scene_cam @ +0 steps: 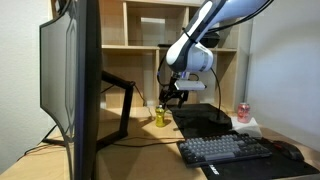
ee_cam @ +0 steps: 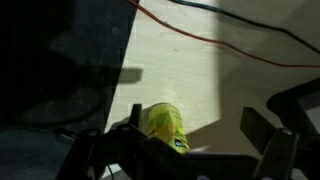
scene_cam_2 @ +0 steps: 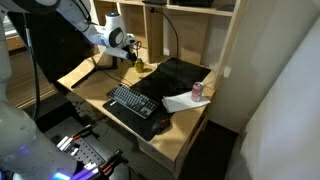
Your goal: Move the mouse to the bottom of the table, the take the two cans and put them on the paper
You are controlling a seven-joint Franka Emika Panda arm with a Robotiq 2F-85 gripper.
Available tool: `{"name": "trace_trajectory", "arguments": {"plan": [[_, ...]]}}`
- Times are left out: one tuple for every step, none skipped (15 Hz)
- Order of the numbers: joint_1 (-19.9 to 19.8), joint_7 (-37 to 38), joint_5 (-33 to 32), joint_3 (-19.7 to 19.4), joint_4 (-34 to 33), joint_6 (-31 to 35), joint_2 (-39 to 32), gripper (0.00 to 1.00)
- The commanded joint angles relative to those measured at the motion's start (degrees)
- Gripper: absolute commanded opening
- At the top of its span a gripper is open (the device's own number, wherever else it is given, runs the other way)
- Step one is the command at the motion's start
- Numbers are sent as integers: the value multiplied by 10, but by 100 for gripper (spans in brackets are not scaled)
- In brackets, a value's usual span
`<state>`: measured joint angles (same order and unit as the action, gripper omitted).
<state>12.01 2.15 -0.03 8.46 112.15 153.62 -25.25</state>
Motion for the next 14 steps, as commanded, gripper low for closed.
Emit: {"name": "trace_trajectory", "arguments": {"plan": [[13,11,-44,-27,-1,56,1,100],[8,7,-40,-22,-2,89,-3,100],[4,0,-39,-19,-3,115,-6,100],[-3,-18,-33,-8,-4,146,-11,100],[-13,-39,-27,6,-6,156,-14,100],[0,-12,-29,-12,-2,129,-5,100],[-1,-19,-29,-8,-2,139,-7,100],[-1,-22,-29,-6,-3,143,-7,100],[-1,-23,-29,-5,-3,145,-7,100],[20,2,-42,-31,-50,69,-33,100],[11,-19,-40,-15,-73,86,-57,100],[33,-2,-60,-35,-102,103,-77,100],[33,-10,-59,-27,-129,111,-95,100],[42,-5,-66,-34,-160,109,-114,100]]}}
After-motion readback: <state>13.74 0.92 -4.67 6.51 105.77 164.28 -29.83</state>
